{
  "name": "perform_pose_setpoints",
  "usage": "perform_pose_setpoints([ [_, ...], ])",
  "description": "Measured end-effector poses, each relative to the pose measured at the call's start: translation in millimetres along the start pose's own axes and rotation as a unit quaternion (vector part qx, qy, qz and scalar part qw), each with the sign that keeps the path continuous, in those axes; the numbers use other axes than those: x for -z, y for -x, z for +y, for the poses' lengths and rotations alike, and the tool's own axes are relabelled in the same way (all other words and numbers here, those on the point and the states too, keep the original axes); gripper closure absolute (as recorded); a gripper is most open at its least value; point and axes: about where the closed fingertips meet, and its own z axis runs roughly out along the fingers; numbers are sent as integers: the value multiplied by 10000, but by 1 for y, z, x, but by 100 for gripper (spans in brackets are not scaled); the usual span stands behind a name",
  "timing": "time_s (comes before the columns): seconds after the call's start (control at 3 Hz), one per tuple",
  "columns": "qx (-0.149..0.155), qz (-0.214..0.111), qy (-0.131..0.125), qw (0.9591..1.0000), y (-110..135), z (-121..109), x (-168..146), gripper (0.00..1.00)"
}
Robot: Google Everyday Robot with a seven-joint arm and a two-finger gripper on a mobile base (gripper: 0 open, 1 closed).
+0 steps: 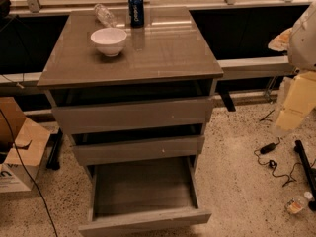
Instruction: Close bottom drawer
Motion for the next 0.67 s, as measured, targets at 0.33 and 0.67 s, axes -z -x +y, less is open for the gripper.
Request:
perform_pose_setpoints([
  [0.33, 0, -1, -1, 10000, 0, 0, 0, 0],
  [0.67, 0, -11, -8, 10000, 1, 0, 0, 19],
])
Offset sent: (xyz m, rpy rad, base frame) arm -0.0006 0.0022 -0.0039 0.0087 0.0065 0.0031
